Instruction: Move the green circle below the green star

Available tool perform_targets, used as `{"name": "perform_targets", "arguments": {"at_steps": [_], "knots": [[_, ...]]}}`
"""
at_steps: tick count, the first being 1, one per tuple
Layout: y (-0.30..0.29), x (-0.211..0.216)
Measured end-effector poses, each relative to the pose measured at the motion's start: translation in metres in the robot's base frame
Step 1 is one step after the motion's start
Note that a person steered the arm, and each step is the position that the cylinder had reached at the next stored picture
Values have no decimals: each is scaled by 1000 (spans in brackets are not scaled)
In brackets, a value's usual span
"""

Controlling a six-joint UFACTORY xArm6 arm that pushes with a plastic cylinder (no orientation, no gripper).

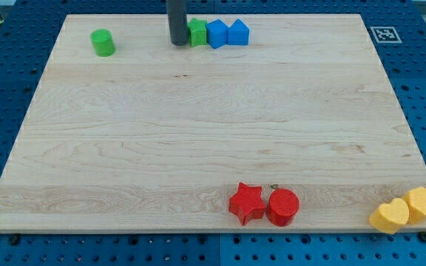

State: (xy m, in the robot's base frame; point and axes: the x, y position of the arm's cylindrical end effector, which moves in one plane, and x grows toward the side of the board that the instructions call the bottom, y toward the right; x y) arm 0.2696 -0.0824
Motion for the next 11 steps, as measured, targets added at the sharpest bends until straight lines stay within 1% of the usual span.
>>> {"name": "perform_targets", "arguments": {"at_steps": [2, 4, 5, 6, 7, 8, 9, 10, 11], "knots": [[-93, -9], [-153, -18], [-151, 5], [-116, 32], [-120, 36], [-191, 36], [-194, 63], [-139, 77], [-59, 73]]}}
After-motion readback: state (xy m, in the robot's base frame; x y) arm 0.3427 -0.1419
